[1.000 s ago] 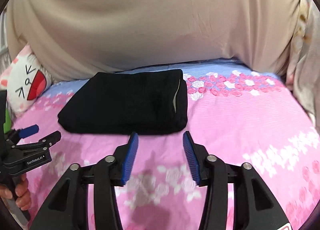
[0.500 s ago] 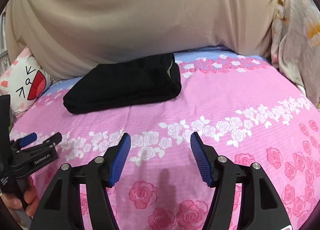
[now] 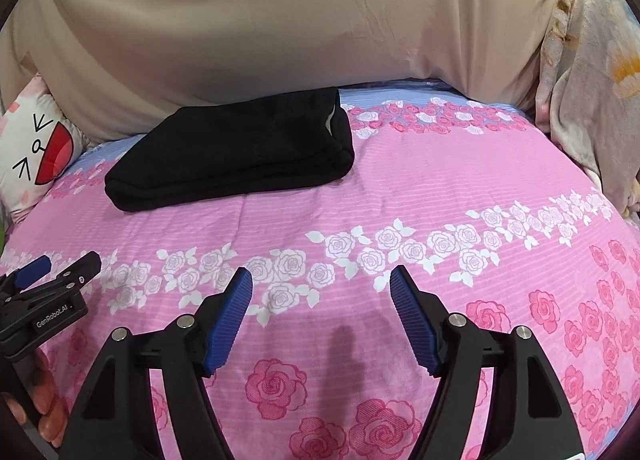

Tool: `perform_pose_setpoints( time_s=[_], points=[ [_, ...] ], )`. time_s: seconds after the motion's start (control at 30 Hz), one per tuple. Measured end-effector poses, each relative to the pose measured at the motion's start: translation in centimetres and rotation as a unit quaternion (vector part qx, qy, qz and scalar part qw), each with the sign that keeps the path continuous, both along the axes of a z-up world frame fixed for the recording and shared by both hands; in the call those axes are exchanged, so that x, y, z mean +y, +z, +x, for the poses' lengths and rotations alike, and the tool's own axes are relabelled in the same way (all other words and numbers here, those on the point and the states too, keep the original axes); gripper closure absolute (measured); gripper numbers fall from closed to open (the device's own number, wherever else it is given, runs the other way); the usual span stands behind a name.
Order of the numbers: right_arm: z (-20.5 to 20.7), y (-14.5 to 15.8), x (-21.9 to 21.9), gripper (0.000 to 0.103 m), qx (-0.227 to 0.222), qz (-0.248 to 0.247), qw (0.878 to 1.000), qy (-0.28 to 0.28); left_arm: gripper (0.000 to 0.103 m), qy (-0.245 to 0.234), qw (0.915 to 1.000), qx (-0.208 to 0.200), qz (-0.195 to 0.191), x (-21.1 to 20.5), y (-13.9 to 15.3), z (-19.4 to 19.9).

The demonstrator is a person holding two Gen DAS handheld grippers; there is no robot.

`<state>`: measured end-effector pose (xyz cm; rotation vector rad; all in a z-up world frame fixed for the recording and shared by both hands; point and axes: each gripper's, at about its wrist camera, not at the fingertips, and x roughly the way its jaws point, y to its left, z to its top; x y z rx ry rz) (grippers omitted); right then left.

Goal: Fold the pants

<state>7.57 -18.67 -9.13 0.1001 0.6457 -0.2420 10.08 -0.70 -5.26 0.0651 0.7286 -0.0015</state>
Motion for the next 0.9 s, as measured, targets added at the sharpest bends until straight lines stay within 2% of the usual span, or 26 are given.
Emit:
perform_pose_setpoints(
  time_s=[0.47,0.9],
  points=[
    [0.2,0.0,1.0,0.033,0.005,-0.039,0.999,-0.004,0.011,0.001,1.0000,0.000,-0.001,0.0,0.0,0.0],
    [0.2,0.0,1.0,0.032,0.006,-0.039,0.999,-0.012,0.011,0.001,1.0000,0.000,-0.001,0.0,0.0,0.0]
  ],
)
